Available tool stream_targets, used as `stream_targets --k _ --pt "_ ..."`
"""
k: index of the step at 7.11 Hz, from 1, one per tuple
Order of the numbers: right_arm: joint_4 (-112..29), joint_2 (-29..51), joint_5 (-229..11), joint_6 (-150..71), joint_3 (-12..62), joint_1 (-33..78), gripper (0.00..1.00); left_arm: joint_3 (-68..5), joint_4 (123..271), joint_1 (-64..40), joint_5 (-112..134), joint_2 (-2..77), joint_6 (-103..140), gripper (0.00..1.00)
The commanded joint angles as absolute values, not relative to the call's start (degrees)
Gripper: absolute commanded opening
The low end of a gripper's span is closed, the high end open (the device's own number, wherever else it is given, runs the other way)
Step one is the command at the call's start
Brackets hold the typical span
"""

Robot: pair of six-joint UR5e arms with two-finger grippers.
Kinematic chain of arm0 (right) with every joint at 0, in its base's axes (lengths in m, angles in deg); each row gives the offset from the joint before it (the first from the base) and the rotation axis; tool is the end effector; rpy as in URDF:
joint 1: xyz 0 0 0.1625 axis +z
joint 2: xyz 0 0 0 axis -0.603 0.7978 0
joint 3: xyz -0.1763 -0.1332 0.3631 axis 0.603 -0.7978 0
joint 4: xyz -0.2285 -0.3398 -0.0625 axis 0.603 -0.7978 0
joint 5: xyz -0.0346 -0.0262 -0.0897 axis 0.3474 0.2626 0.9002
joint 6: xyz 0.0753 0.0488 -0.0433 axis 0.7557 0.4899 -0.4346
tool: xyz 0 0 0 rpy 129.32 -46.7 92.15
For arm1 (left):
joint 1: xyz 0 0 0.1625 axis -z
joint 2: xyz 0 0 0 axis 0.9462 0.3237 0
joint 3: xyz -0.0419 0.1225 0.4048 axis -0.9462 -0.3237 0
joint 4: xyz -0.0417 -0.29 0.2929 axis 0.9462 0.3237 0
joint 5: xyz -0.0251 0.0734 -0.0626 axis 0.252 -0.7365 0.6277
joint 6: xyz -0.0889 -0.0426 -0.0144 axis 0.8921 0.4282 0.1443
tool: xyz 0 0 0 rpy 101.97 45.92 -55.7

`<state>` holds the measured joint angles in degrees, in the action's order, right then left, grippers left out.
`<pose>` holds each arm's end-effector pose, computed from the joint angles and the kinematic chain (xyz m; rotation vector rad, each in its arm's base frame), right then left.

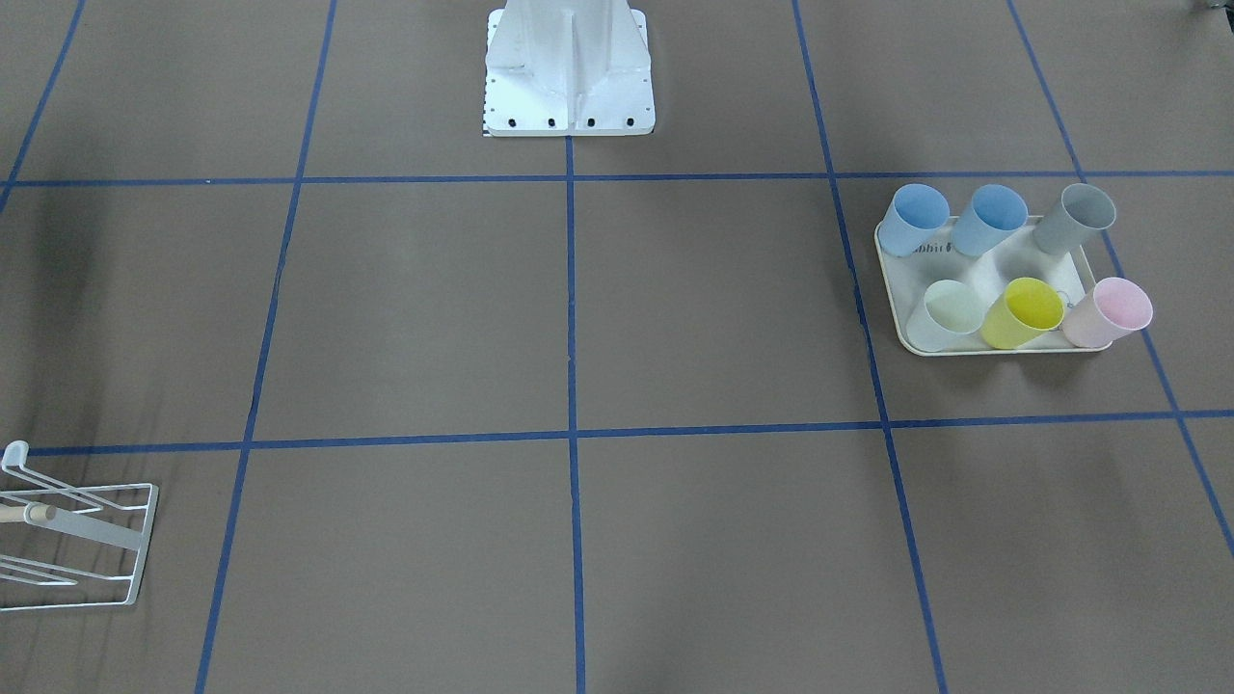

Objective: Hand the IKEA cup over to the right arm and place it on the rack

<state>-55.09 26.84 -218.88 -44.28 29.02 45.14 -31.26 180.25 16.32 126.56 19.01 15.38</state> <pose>-0.0064 -0.5338 0.5615 0.0613 -0.7618 -0.0126 -0.0372 -0.5150 0.6201 0.0909 0.8386 -0.0596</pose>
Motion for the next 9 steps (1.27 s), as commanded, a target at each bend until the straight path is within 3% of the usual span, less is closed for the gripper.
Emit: stream_targets --k 1,7,9 --pt "-55.1 26.9 -219.2 -44.1 29.1 45.3 1.0 -32.1 180.8 16.3 126.6 17.7 15.2 1.0" --pt "-55.0 26.5 -219.3 -43.3 29.3 45.2 1.0 -33.6 185.2 15.2 126.4 13.9 15.6 1.0" --pt "-50.4 26.9 -220.1 -43.4 28.7 44.2 1.0 -27.5 191.6 10.6 126.2 15.0 15.7 1.0"
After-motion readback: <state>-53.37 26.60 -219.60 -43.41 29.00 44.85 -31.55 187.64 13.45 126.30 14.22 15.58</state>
